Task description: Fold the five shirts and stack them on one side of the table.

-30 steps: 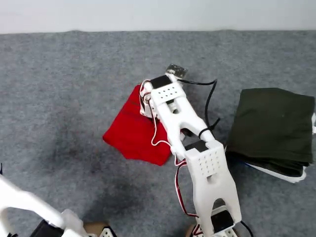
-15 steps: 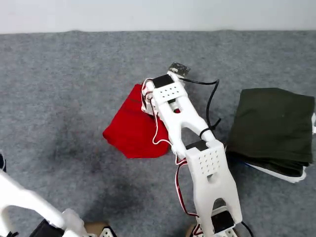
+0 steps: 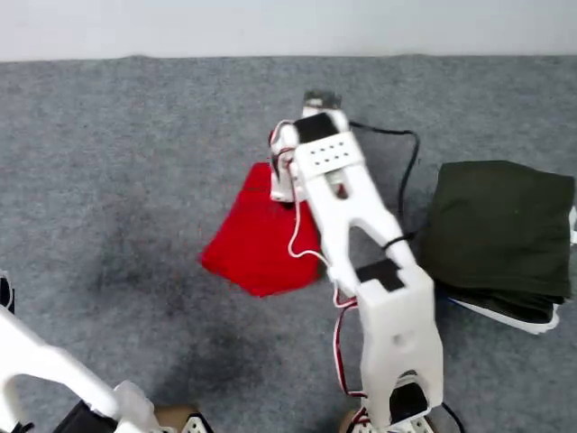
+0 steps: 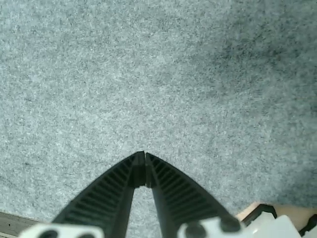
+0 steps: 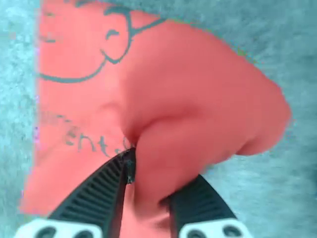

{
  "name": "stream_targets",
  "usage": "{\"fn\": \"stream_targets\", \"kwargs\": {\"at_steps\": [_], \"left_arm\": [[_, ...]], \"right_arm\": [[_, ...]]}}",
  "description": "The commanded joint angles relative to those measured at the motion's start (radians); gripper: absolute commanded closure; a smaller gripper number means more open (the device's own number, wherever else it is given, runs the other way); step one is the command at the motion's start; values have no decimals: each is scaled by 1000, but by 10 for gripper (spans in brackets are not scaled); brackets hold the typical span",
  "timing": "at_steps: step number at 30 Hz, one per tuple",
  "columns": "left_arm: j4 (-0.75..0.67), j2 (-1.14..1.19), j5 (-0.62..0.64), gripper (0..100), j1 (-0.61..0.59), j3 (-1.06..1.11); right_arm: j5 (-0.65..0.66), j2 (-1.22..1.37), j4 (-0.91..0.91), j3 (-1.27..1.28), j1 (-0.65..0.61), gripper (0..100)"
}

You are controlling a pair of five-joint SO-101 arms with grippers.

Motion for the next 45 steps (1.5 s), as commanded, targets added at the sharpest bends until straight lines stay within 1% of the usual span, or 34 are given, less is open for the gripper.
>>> {"fn": "stream_targets", "kwargs": {"at_steps": [1, 8, 15, 20, 26, 34, 41, 45], "left_arm": [[3, -26, 5, 992, -2, -7], [3, -26, 5, 992, 2, -7], [6, -32, 5, 992, 2, -7], [8, -34, 5, 992, 2, -7], [8, -34, 5, 992, 3, -7], [8, -34, 5, 992, 3, -7], [6, -34, 5, 992, 5, -7], [5, -34, 5, 992, 5, -7]], "right_arm": [[95, -179, 48, -17, 59, 990], [232, -334, 134, -15, 134, 990], [342, -472, 137, -15, 248, 990], [391, -565, 137, -15, 317, 990], [465, -621, 137, -11, 432, 990], [546, -565, 137, -9, 599, 990], [572, -397, 137, -9, 723, 990], [624, -265, 128, -9, 802, 990]]}}
